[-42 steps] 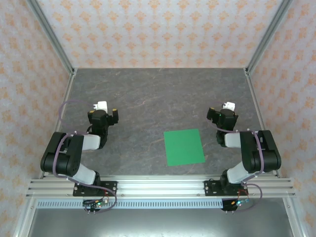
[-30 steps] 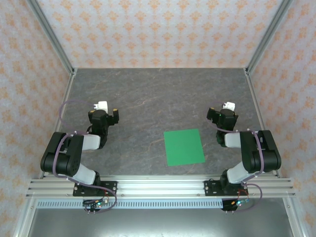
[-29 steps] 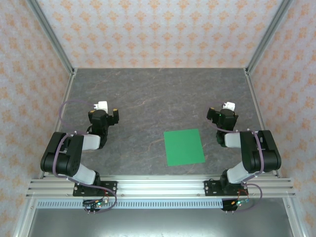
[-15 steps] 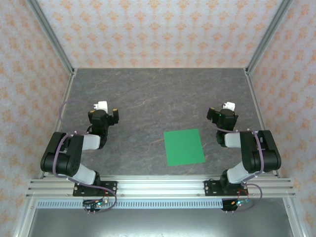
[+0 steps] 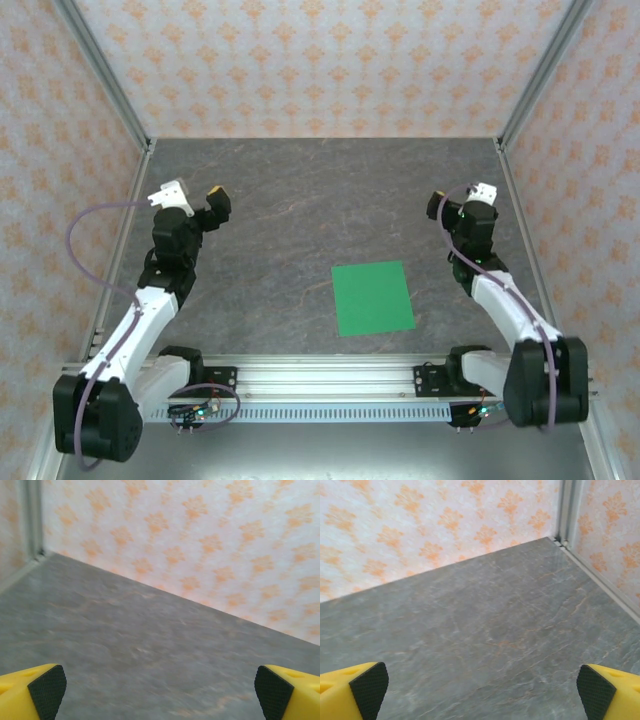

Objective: Fold a paper plane with a square sheet of paper (fold left side to right side)
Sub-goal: Move the square sheet of paper to the center of the table.

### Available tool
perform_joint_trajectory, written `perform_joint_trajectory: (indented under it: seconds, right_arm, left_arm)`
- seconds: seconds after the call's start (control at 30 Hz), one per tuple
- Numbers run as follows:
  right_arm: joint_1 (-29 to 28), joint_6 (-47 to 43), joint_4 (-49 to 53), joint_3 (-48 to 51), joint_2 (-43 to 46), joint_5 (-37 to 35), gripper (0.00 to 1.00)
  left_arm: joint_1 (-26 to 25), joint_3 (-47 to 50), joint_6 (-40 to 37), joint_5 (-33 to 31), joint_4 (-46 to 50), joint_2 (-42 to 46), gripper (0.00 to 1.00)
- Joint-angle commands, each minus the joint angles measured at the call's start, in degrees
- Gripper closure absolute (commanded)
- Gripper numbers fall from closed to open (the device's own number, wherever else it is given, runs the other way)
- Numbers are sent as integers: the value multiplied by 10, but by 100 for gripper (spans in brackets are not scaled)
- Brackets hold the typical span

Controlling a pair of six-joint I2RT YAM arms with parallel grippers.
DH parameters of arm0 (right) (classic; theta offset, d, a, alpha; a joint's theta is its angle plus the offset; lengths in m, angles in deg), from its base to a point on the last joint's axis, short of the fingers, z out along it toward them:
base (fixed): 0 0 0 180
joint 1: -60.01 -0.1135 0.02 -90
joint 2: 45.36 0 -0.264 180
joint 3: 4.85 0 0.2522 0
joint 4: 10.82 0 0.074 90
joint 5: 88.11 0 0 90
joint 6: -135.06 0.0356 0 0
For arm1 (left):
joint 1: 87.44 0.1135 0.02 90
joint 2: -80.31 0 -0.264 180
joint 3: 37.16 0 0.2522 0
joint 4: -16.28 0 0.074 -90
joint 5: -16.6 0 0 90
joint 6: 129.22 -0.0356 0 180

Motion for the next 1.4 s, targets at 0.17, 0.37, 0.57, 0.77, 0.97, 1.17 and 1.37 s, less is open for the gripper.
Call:
perform_joint_trajectory:
  seconds: [0.17, 0.37, 0.57, 0.77, 0.97, 1.17, 1.37]
  right_arm:
    - [-129, 151, 281, -9, 90, 18, 0]
    - [-266, 184, 354, 8, 83, -9, 0]
    - [-368, 172, 379, 10, 11, -19, 0]
    - [-414, 164, 367, -14, -90, -29, 0]
    - [-424, 171, 320, -30, -181, -8, 0]
    - [-425, 186, 298, -34, -234, 0, 0]
    - [-425, 180, 308, -65, -278, 0, 0]
  left_arm:
    - [-91, -5, 127, 140, 196, 53, 0]
    - [-152, 10, 151, 165, 199, 49, 0]
    - [-165, 30, 172, 164, 166, 39, 0]
    - [-169, 21, 162, 159, 184, 37, 0]
    - [-170, 20, 164, 160, 187, 38, 0]
    - [-171, 12, 160, 155, 209, 51, 0]
    - [-171, 10, 159, 147, 224, 64, 0]
